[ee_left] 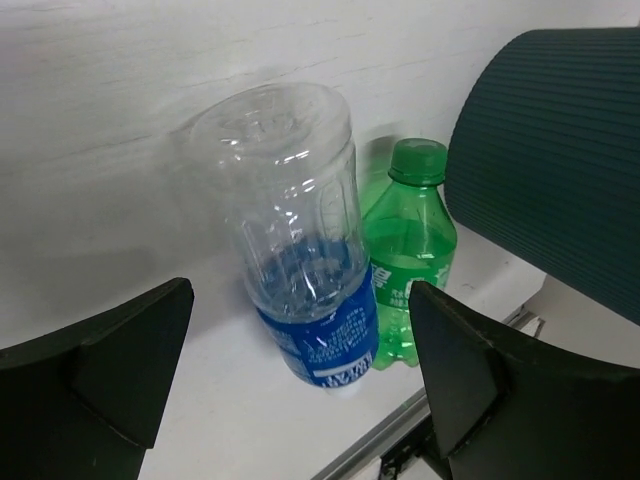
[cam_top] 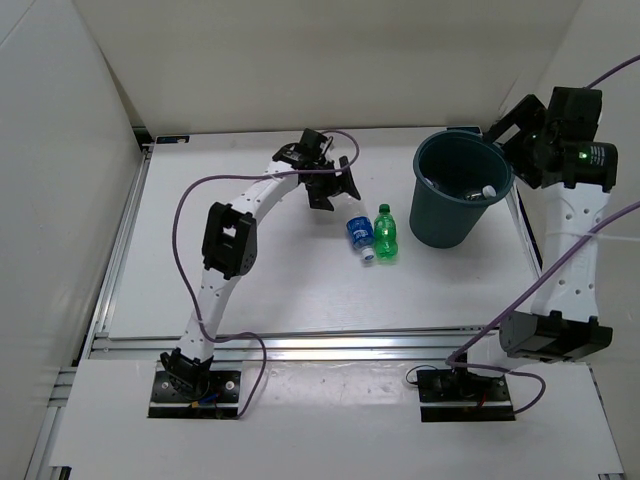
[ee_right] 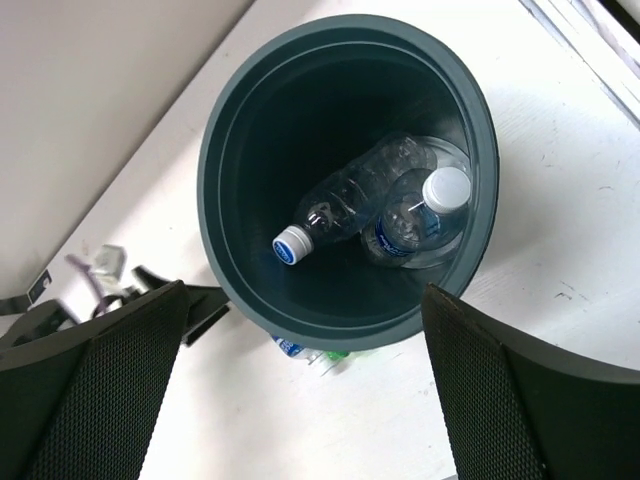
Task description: Put the plastic bottles in the bin
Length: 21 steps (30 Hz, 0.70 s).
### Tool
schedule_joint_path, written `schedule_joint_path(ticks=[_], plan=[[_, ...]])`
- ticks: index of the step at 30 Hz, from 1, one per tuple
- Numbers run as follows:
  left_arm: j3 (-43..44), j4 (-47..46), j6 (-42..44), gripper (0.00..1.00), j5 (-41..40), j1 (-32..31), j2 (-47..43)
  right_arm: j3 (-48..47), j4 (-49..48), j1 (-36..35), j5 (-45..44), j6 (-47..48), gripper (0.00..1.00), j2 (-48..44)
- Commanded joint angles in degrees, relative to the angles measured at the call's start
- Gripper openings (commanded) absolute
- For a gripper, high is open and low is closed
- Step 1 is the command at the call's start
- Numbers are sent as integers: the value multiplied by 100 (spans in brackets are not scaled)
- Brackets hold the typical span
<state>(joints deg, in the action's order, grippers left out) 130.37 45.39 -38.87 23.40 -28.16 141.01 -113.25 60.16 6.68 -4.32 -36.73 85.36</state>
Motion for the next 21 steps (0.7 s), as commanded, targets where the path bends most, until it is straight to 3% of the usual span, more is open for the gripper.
schedule_joint_path(ticks=[1,8,9,10,11,14,17,21], plan=[[497,-328,249,100,148,-277,206,206,-101,0,27,201,100,-371],[455,-715,196,98,525,-471,559,629,57,0,-122,254,100,-644],[350,-715,196,93,708,-471,637,629,109,0,-174,254,100,-705],[271,-715,196,76,823,-471,638,629,110,0,-175,254,100,-705],[174,-715,283,66,946,-471,638,629,162,0,-175,254,100,-705],[-300,-584,336,42,1026,-261,306,629,163,0,-288,307,100,-705],[-276,-531,-74,39,939,90,-142,698,215,70,-289,237,100,-705],[874,-1108,-629,39,325,346,-600,1093,286,378,-219,8,100,-810]])
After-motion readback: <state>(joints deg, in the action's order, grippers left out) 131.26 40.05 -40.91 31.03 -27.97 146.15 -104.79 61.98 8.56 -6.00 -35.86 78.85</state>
